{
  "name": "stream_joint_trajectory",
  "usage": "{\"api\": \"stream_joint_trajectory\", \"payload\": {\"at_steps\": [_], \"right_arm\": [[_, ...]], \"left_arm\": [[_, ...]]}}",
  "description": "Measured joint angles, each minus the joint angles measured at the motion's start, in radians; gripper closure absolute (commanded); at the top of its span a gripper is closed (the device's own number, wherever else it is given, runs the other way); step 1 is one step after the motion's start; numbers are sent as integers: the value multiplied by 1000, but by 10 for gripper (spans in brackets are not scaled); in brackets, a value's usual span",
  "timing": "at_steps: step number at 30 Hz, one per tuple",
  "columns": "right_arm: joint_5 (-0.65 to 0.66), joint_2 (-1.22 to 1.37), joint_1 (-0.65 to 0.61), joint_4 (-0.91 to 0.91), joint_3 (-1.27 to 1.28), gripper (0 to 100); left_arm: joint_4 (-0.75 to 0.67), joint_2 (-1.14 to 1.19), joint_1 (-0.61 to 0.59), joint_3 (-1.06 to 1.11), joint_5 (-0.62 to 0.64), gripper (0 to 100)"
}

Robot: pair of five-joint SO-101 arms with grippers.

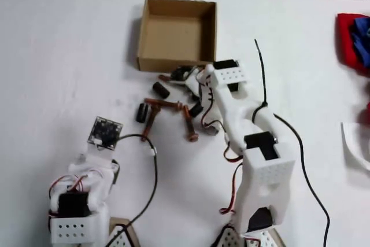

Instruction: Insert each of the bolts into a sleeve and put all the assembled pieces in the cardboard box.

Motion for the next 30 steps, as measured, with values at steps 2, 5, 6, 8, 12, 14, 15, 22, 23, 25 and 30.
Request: {"api": "stream_joint_trajectory", "payload": {"at_steps": [2, 5, 6, 8, 12, 14, 15, 22, 23, 25, 30], "right_arm": [[-143, -14, 28, 0, 0, 978], [-247, -18, 51, 11, 0, 978], [-245, -18, 52, 17, 0, 977], [-245, -18, 51, 21, 0, 971], [-245, 6, 51, 21, 0, 895], [-245, 31, 51, 29, -17, 864], [-245, 46, 49, 31, -32, 859], [-245, 150, 46, 40, -132, 872], [-245, 158, 46, 40, -138, 872], [-245, 173, 44, 41, -155, 872], [-245, 187, 44, 74, -186, 872]], "left_arm": [[0, 0, -2, 0, 0, 868], [0, 0, -2, 0, 0, 868], [0, 0, 0, 0, 0, 868], [0, 0, -2, 0, 0, 868], [0, 0, -2, 0, 0, 868], [0, 0, 0, 0, 0, 868], [0, 0, -2, 0, 0, 868], [0, 0, -2, 0, 0, 868], [0, 0, -2, 0, 0, 868], [0, 0, -3, 0, 0, 868], [0, 0, -2, 0, 0, 868]]}}
